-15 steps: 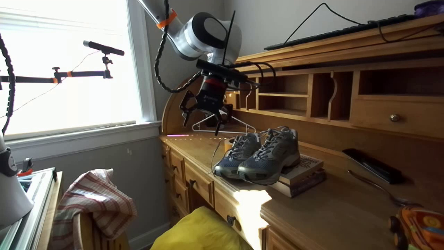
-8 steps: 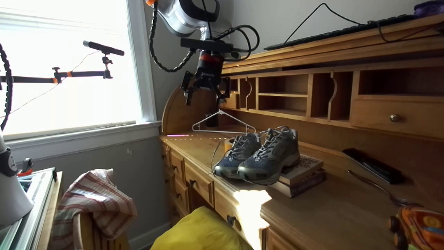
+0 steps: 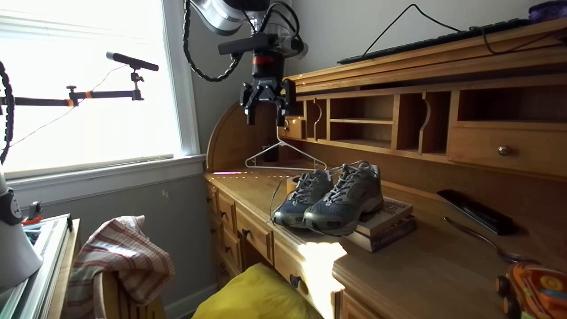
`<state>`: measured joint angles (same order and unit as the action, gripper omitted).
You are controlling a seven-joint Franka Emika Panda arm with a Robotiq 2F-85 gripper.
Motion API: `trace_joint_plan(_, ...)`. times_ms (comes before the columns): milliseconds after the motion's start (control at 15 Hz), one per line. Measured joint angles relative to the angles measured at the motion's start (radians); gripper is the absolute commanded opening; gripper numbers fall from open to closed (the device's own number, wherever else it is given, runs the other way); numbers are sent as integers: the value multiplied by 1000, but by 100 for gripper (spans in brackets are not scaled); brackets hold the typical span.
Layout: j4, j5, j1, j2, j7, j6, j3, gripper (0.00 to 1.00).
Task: Untie the laces of the shoe on the left
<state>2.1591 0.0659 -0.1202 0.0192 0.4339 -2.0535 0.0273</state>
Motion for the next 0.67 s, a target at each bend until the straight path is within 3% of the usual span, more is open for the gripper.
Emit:
trace_joint_plan(333, 41, 27, 0, -47, -242, -72, 20, 100)
trace_joint_plan(667, 39, 30, 3, -48, -248, -73, 22, 100)
